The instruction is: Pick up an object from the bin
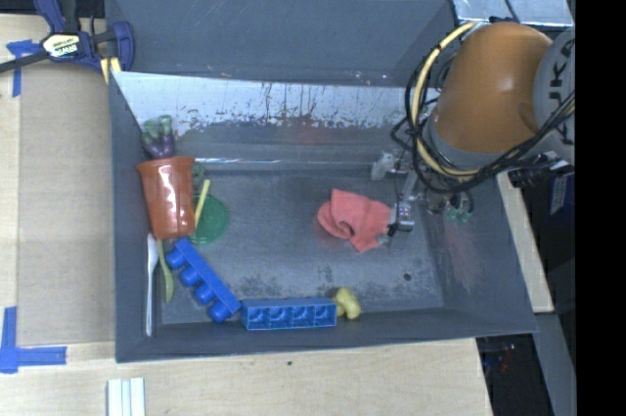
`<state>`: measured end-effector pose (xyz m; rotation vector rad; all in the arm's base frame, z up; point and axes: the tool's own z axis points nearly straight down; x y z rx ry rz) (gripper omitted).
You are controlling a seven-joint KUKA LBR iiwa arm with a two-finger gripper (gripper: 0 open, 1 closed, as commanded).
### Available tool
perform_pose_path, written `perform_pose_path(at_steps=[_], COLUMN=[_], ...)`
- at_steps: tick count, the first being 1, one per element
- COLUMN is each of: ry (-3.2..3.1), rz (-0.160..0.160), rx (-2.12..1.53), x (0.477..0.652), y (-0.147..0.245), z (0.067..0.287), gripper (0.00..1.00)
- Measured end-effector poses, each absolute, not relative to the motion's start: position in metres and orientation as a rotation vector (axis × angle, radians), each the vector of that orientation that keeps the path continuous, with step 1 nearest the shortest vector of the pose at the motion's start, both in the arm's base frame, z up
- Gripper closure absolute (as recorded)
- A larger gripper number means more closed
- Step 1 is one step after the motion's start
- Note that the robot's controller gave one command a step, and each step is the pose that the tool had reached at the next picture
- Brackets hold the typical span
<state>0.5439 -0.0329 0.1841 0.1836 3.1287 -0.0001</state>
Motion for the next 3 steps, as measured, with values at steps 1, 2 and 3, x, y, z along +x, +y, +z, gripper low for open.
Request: perform_pose_path(at_steps=[1,2,3], ry=[3.12,3.105,3.109], rz=[-0.002,0.001,-0.004], rx=[0.15,0.366,-0.024], x=[0.595,0.566,0.58], y=[-0.029,-0.055,-0.077], z=[0.149,0.085,0.072], gripper=[0.0,0.0,1.0])
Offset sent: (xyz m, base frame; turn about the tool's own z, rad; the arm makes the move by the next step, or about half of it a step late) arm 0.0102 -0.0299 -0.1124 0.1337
